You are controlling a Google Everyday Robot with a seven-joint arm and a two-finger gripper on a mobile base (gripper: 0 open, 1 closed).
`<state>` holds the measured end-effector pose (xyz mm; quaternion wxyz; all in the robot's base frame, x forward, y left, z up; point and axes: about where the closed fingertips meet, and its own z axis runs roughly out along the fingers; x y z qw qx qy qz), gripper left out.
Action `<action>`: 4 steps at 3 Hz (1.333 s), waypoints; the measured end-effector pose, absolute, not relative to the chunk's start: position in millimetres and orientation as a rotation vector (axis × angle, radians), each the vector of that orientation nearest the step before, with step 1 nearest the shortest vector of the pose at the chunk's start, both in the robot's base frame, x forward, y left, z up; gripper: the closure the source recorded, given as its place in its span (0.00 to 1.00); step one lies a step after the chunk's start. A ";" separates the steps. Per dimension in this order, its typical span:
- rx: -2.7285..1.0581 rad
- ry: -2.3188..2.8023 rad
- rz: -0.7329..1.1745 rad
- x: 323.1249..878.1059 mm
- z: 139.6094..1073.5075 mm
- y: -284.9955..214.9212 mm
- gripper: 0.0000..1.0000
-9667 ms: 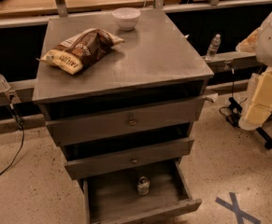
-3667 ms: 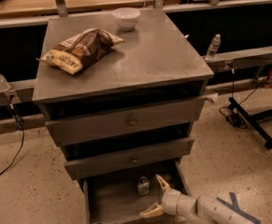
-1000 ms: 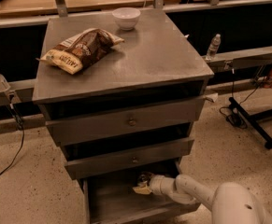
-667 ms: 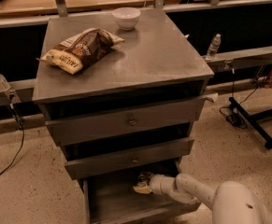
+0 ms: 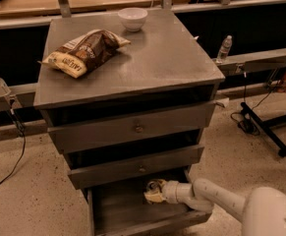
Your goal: Pick 7up can from bottom drawer and place on counter
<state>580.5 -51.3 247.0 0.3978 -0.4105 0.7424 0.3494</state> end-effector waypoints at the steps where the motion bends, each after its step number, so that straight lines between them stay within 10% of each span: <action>1: -0.952 1.835 0.917 553.4 283.6 -73.1 1.00; 4: -1.123 1.658 0.832 555.2 391.2 -89.7 1.00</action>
Offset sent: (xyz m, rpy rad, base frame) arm -0.0860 -0.0719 0.1375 0.1485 -0.2151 -0.0223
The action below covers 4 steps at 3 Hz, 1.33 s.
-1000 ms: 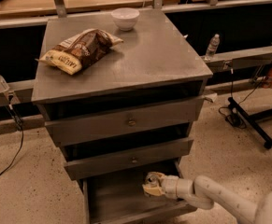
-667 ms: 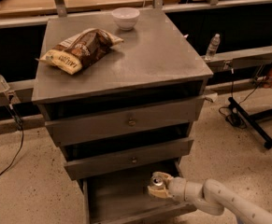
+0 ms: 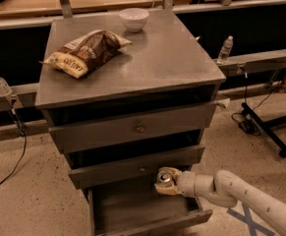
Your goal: Pick 7up can from bottom drawer and place on counter
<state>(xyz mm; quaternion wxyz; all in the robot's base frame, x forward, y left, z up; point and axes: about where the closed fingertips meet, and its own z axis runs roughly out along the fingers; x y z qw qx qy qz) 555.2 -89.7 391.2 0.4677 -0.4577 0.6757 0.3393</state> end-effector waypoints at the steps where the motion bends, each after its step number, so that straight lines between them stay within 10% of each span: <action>1: -1.123 1.658 0.832 555.2 391.2 -89.7 1.00; 4: -1.292 1.500 0.816 494.5 559.2 -47.8 1.00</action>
Offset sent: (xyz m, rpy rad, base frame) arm -0.0537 0.0345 0.1245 -0.0401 -0.1271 0.1141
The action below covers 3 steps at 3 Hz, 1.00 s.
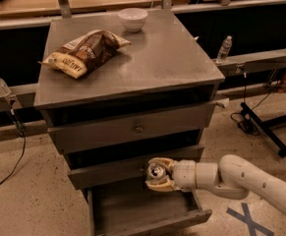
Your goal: Pick 7up can from bottom drawer and place on counter
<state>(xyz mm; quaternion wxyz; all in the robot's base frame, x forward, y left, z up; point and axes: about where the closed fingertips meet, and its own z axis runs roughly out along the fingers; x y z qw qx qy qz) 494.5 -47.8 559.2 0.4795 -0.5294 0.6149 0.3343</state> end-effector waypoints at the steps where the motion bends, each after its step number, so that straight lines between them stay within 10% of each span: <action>1: -1.296 1.446 0.860 492.9 619.5 -46.3 1.00; 3: -1.295 1.421 0.828 500.7 736.5 -48.7 1.00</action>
Offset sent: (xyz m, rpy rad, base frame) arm 0.0031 -0.0142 0.2010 0.0689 -0.0648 0.0127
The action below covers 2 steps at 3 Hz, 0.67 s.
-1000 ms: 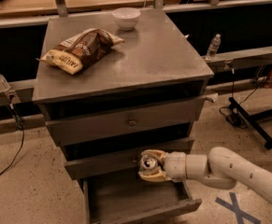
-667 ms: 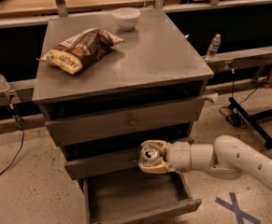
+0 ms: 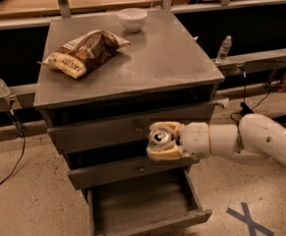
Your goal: Pick 7up can from bottom drawer and place on counter
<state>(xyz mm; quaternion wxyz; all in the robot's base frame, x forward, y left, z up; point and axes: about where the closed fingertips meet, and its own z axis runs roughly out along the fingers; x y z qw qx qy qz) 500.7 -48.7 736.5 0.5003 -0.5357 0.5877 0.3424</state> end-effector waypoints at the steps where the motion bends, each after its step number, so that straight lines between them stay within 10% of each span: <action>1: -1.280 1.494 0.776 529.2 788.7 -53.8 1.00; 2: -1.240 1.587 0.699 561.8 841.9 -61.8 1.00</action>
Offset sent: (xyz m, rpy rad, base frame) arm 0.1057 -0.0316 0.1853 -0.1663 0.1224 -0.3003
